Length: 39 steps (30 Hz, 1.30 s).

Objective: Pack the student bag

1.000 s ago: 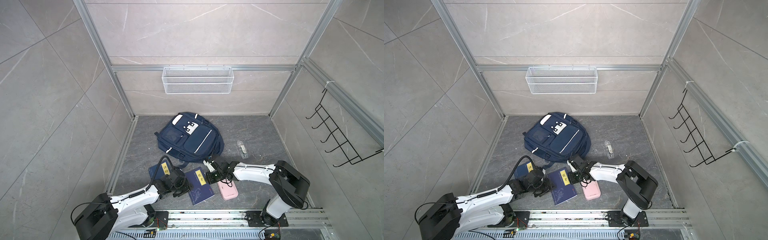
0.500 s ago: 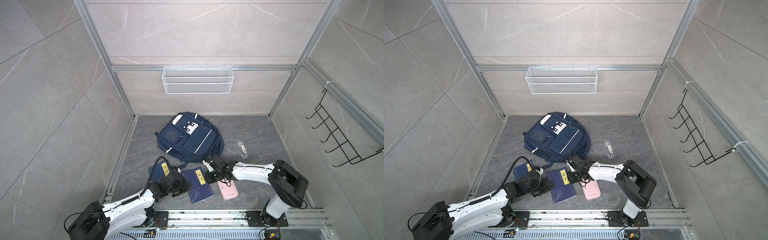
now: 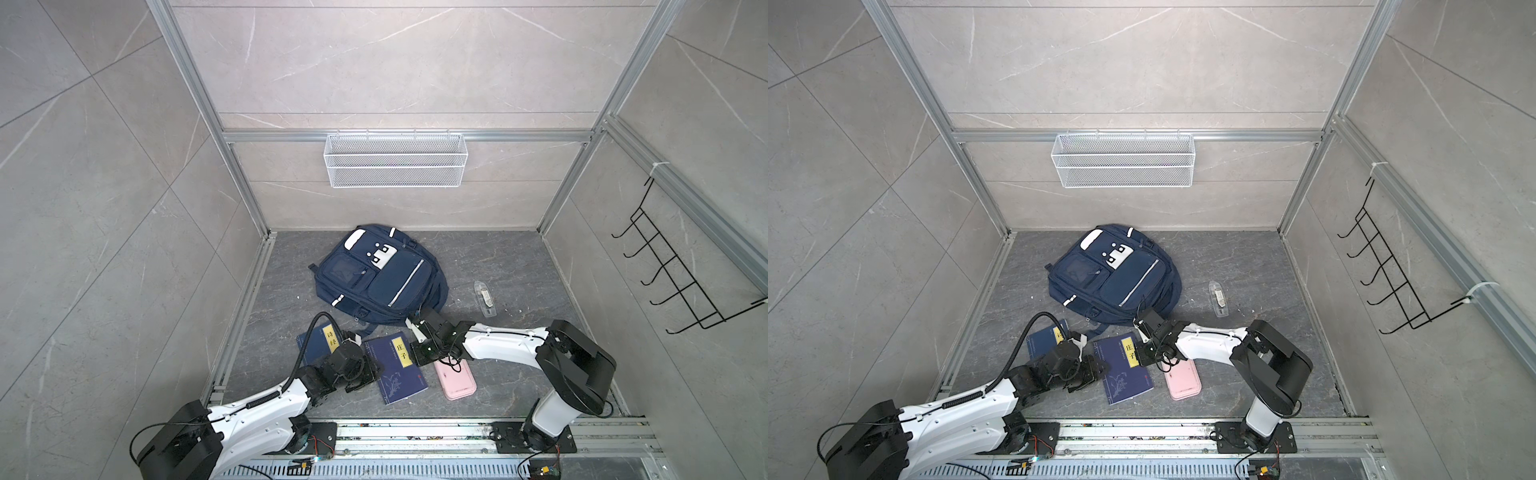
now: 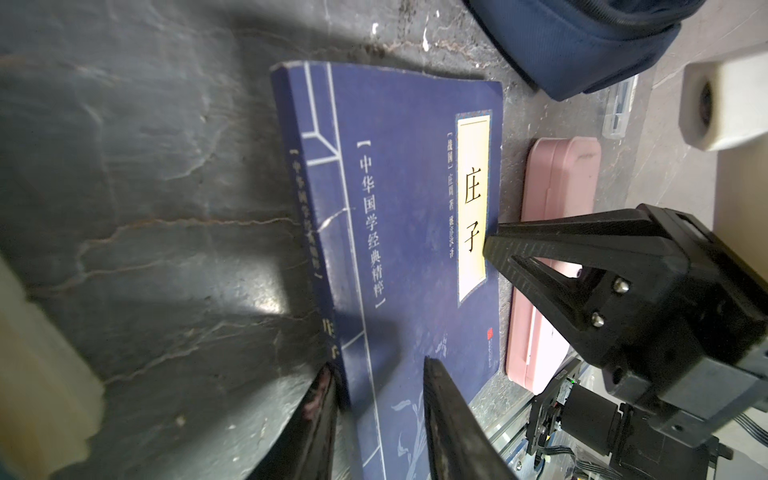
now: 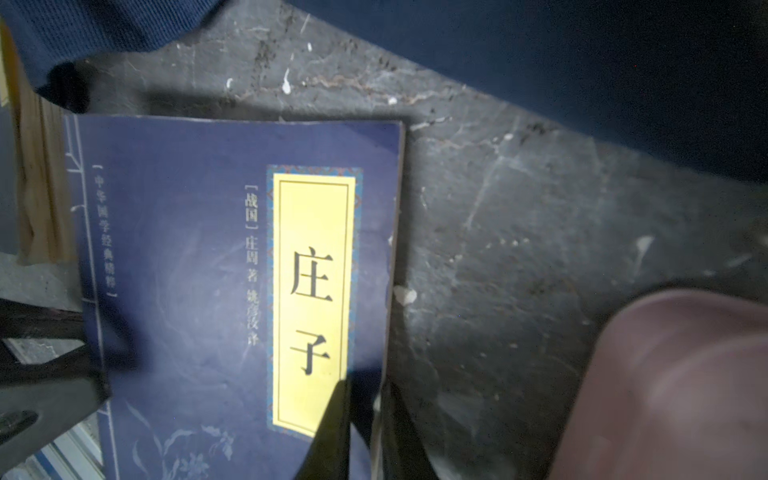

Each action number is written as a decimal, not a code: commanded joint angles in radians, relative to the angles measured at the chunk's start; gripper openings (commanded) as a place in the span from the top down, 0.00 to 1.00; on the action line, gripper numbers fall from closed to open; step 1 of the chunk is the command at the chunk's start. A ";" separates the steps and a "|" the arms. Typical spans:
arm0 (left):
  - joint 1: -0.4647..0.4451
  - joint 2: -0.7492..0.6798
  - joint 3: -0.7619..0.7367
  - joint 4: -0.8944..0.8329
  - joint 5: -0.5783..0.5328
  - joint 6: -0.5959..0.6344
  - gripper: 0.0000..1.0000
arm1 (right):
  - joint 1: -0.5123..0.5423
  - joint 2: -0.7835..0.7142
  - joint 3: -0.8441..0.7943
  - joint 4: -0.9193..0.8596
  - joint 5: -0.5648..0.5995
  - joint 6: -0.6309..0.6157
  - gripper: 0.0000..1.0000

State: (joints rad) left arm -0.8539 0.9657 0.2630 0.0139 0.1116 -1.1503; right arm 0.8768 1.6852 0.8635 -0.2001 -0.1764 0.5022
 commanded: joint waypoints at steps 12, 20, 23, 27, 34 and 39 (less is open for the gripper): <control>-0.007 -0.043 0.045 0.234 0.067 0.038 0.64 | 0.038 0.059 0.014 -0.011 -0.051 -0.005 0.83; -0.007 -0.005 0.060 0.125 0.029 0.031 0.65 | 0.040 0.057 0.011 -0.011 -0.049 -0.006 0.83; -0.007 0.004 0.064 0.103 0.023 0.031 0.67 | 0.039 0.058 0.013 -0.011 -0.050 -0.005 0.82; -0.006 0.021 0.074 0.087 0.022 0.036 0.72 | 0.040 0.057 0.013 -0.009 -0.053 -0.005 0.82; -0.005 0.025 0.093 0.056 0.013 0.053 0.83 | 0.039 -0.002 -0.039 0.050 -0.077 -0.010 0.66; 0.005 -0.016 0.106 0.012 0.005 0.082 0.93 | 0.035 -0.066 -0.081 0.083 -0.059 0.001 0.57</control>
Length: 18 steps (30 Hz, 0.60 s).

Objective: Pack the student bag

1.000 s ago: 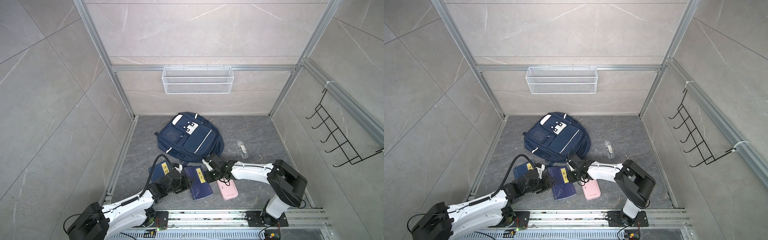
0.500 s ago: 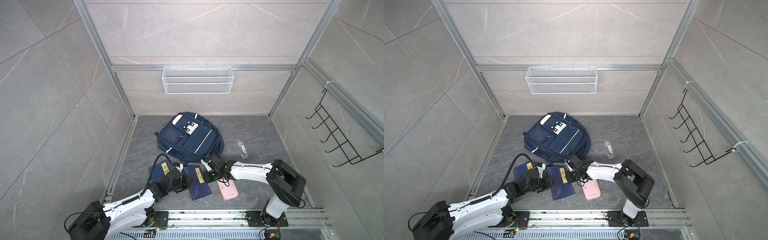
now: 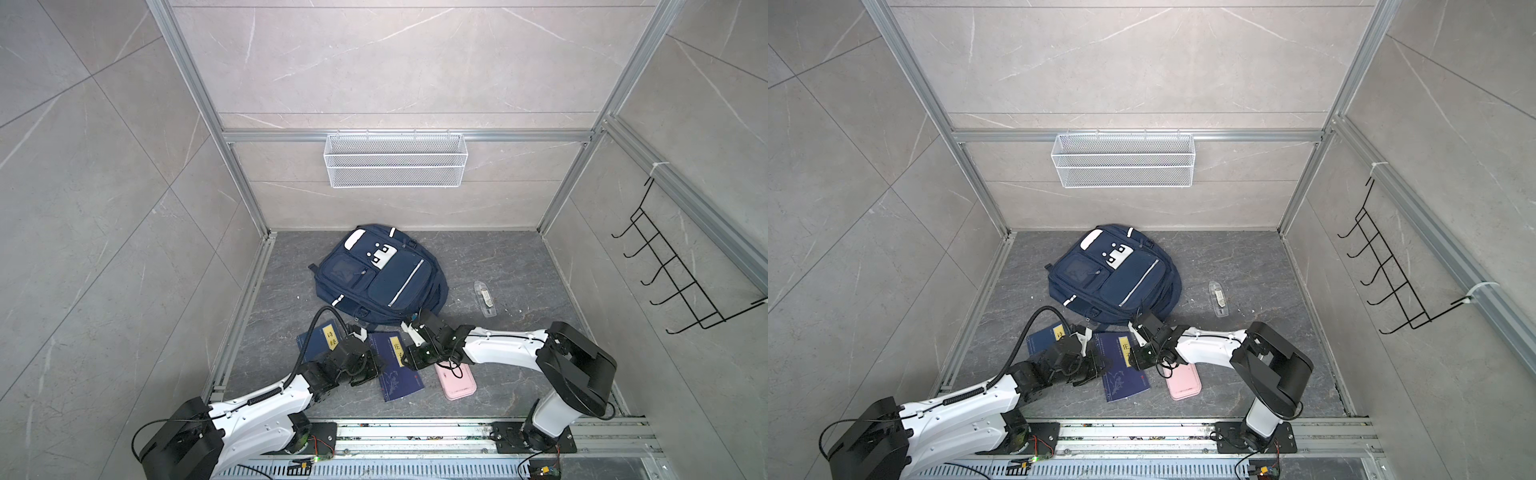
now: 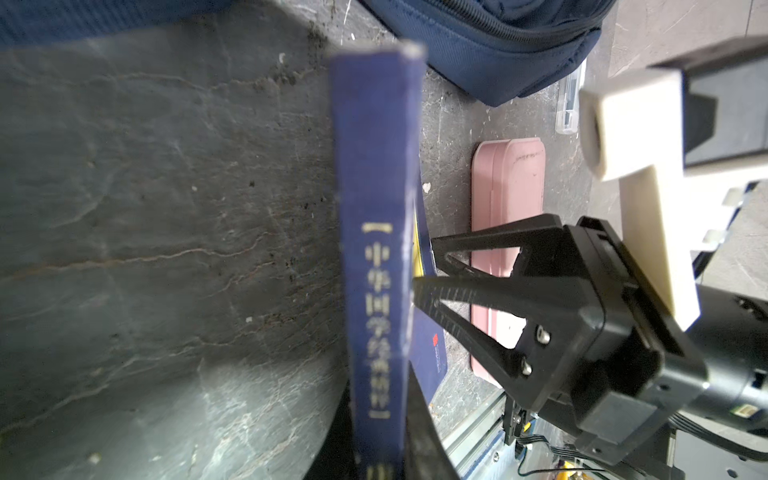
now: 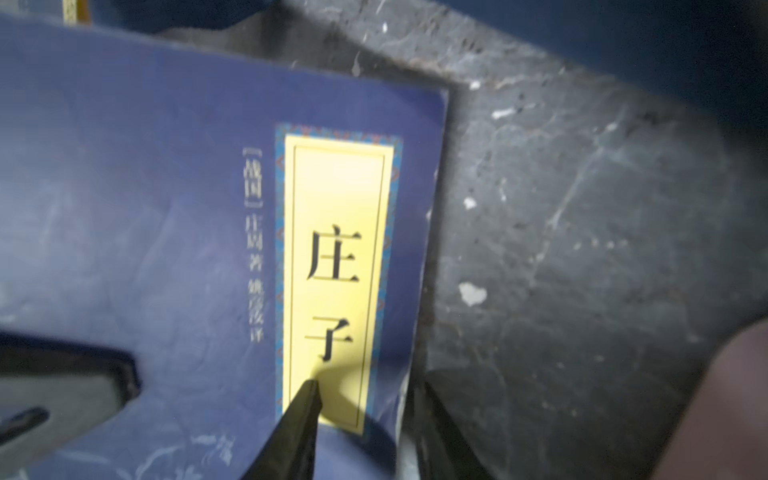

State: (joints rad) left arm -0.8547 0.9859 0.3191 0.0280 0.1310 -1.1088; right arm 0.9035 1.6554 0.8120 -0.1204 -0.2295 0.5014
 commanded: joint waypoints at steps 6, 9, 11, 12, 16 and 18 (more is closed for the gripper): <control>0.057 -0.113 0.104 -0.109 0.022 0.121 0.97 | -0.001 -0.173 -0.077 0.047 0.020 0.040 0.47; 0.109 -0.148 0.120 -0.129 0.091 0.146 0.98 | -0.016 -0.239 -0.093 0.079 -0.021 0.089 0.44; 0.155 -0.160 0.117 -0.103 0.174 0.142 0.98 | -0.033 -0.274 -0.099 0.101 -0.056 0.123 0.43; 0.176 -0.164 0.116 -0.088 0.217 0.138 0.98 | -0.043 -0.295 -0.105 0.117 -0.082 0.142 0.43; 0.223 -0.169 0.121 -0.049 0.332 0.151 0.98 | -0.107 -0.380 -0.138 0.196 -0.193 0.202 0.40; 0.238 -0.166 0.119 -0.008 0.394 0.148 0.98 | -0.163 -0.409 -0.166 0.251 -0.270 0.236 0.38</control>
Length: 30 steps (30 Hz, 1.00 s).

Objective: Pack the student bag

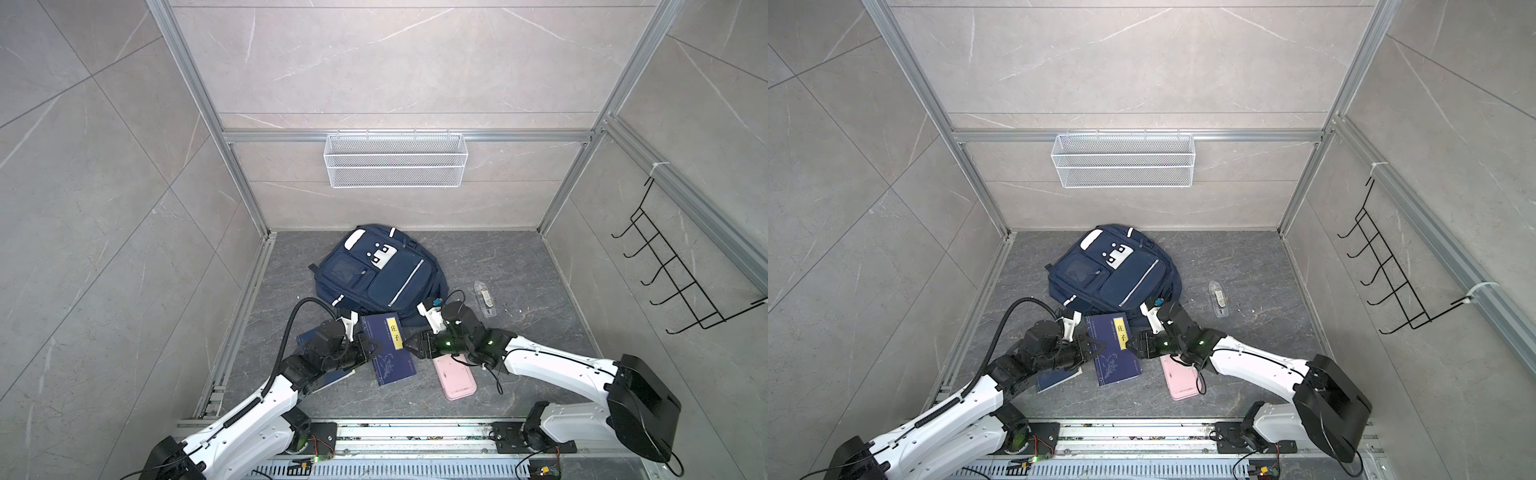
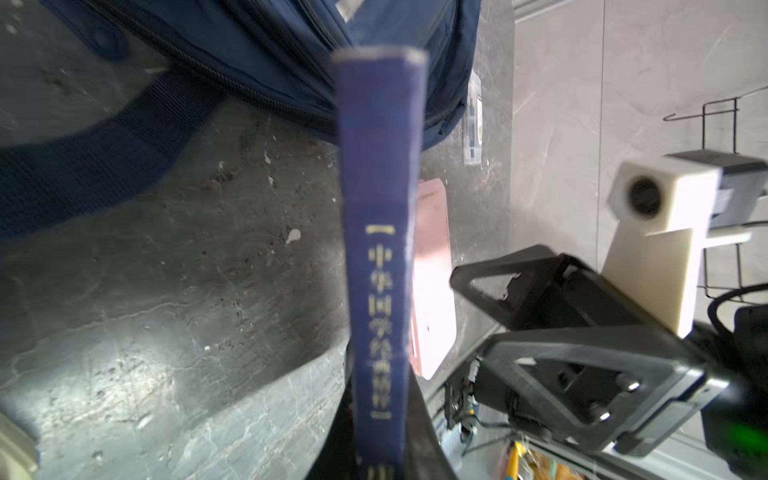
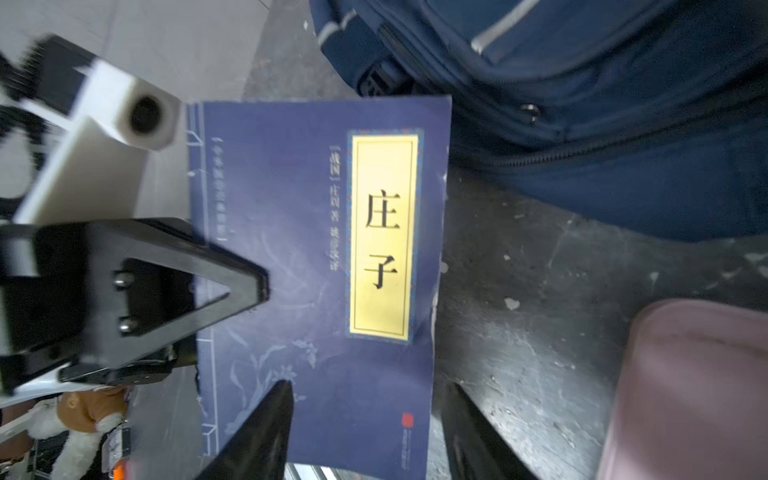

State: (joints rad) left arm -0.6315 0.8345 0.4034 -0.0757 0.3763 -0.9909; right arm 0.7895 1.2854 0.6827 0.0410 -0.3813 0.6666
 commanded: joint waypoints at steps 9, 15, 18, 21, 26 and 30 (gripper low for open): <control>0.026 0.011 0.026 0.308 0.324 -0.014 0.98 | -0.127 -0.060 -0.079 0.173 -0.275 0.111 0.34; 0.031 0.011 0.012 0.395 0.369 -0.039 0.99 | -0.173 -0.084 -0.141 0.262 -0.320 0.163 0.32; 0.032 0.015 0.002 0.426 0.382 -0.045 1.00 | -0.173 -0.073 -0.161 0.315 -0.356 0.184 0.32; 0.034 0.021 -0.016 0.484 0.397 -0.067 1.00 | -0.174 -0.058 -0.186 0.403 -0.400 0.220 0.32; 0.037 0.028 -0.030 0.539 0.404 -0.086 1.00 | -0.174 0.017 -0.228 0.666 -0.478 0.344 0.33; 0.052 0.028 -0.034 0.501 0.384 -0.077 1.00 | -0.174 0.040 -0.236 0.720 -0.489 0.370 0.37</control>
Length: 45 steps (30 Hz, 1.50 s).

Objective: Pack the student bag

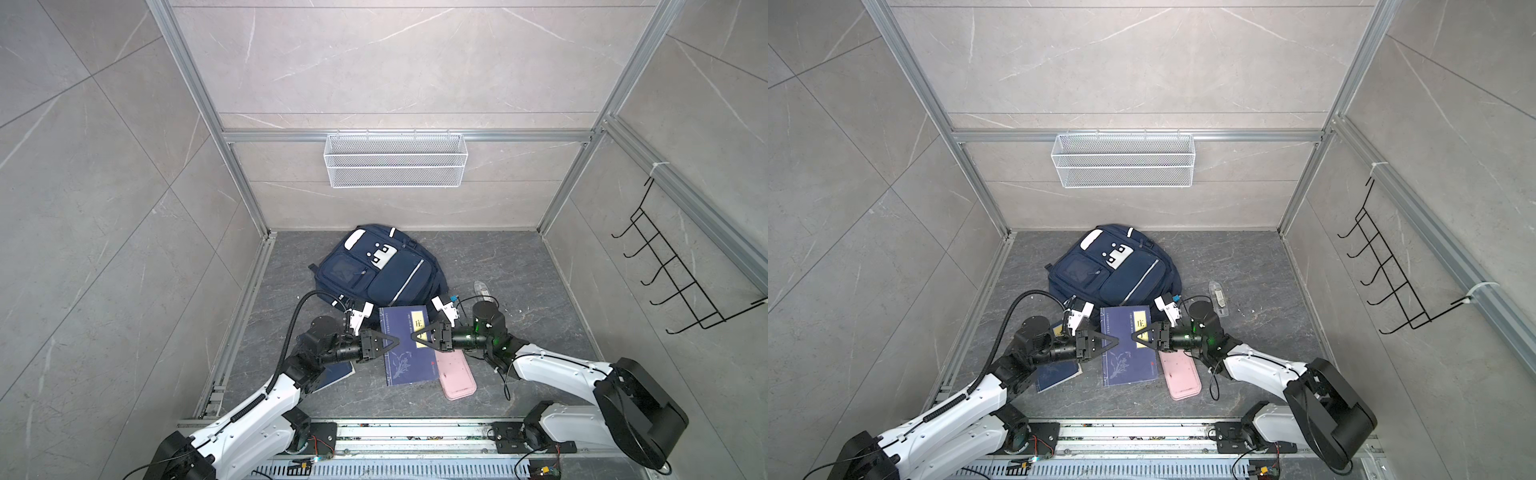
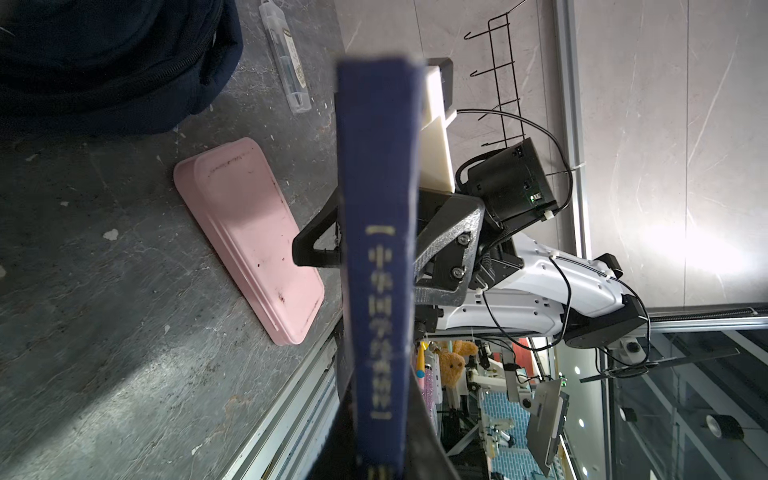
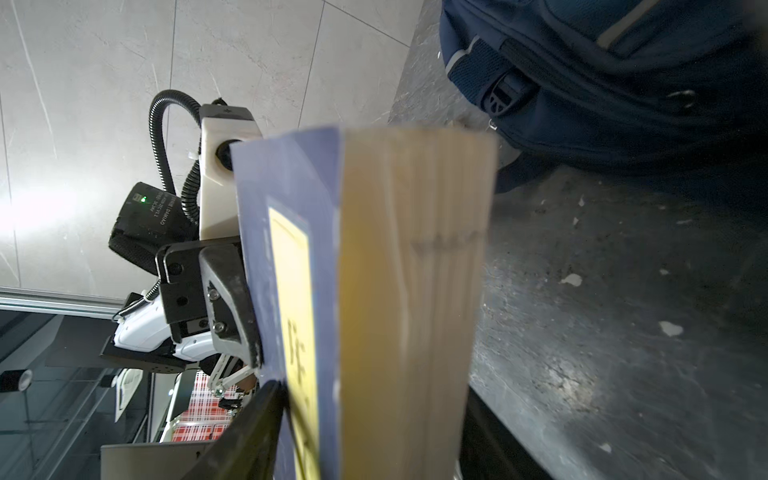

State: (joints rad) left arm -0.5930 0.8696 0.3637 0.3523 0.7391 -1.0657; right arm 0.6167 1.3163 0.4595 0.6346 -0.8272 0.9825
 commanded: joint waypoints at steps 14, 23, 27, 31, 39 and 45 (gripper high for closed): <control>0.058 0.013 -0.008 -0.055 -0.021 0.045 0.97 | -0.002 -0.037 0.009 0.046 -0.027 0.019 0.79; 0.059 0.019 0.074 -0.298 -0.096 0.173 0.65 | -0.005 -0.062 0.041 -0.099 0.054 -0.053 1.00; 0.059 0.025 0.156 -0.489 -0.187 0.273 0.58 | -0.032 -0.107 0.061 -0.226 0.120 -0.103 1.00; 0.059 0.065 0.249 -0.622 -0.281 0.357 0.58 | -0.070 -0.161 0.058 -0.327 0.233 -0.150 1.00; 0.055 0.292 0.501 -0.792 -0.440 0.474 0.62 | -0.111 -0.242 -0.044 -0.315 0.519 -0.351 1.00; 0.013 0.498 0.706 -0.906 -0.569 0.552 0.62 | -0.123 -0.284 -0.123 -0.226 0.667 -0.400 1.00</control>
State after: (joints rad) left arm -0.5591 1.3128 0.9894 -0.4690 0.2569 -0.5907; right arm 0.4969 1.0767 0.3603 0.3241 -0.2756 0.6464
